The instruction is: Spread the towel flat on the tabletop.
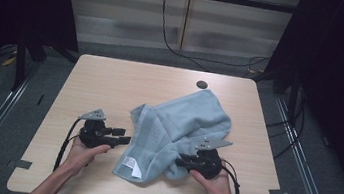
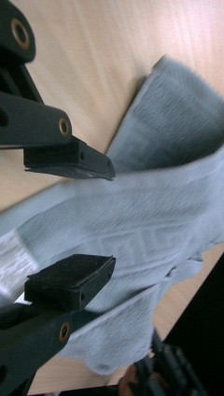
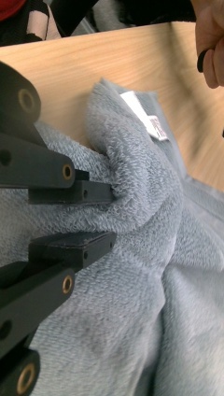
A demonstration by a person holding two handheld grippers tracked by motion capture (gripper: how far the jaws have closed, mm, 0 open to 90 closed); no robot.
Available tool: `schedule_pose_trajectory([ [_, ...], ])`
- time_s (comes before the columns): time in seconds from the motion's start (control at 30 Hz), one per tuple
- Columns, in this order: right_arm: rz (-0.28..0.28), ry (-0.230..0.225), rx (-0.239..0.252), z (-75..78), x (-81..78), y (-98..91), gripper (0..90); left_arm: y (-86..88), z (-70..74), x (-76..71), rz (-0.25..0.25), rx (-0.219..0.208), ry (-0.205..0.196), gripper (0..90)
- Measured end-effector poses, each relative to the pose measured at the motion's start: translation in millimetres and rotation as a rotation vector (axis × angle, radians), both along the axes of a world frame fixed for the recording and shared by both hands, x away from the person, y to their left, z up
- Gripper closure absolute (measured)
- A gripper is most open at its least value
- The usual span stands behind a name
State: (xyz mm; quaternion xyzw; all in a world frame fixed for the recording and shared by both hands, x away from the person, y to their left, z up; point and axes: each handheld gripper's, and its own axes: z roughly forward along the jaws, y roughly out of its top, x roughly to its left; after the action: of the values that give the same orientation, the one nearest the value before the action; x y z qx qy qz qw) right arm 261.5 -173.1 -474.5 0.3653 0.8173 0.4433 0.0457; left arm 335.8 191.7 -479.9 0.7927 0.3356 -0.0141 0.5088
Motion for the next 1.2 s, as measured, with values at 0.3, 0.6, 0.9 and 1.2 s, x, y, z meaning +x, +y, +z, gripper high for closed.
schedule_pose_trajectory([
  [0.3,-0.006,0.010,0.039,-11.1,3.6,-9.9,75.6,-38.8,-18.8,39.1,0.092,0.085,0.031,36.4],
  [0.6,-0.078,-0.047,0.030,-3.2,13.6,-6.9,77.1,-37.9,-0.2,23.8,-0.030,-0.014,-0.042,88.0],
  [0.9,-0.215,-0.165,0.083,27.4,28.8,-24.8,81.5,-0.3,46.5,-4.1,0.021,-0.159,-0.130,88.5],
  [1.2,-0.316,-0.256,0.109,52.0,-3.1,-70.4,81.2,-8.2,53.4,-65.8,-0.099,-0.138,-0.145,87.1],
])
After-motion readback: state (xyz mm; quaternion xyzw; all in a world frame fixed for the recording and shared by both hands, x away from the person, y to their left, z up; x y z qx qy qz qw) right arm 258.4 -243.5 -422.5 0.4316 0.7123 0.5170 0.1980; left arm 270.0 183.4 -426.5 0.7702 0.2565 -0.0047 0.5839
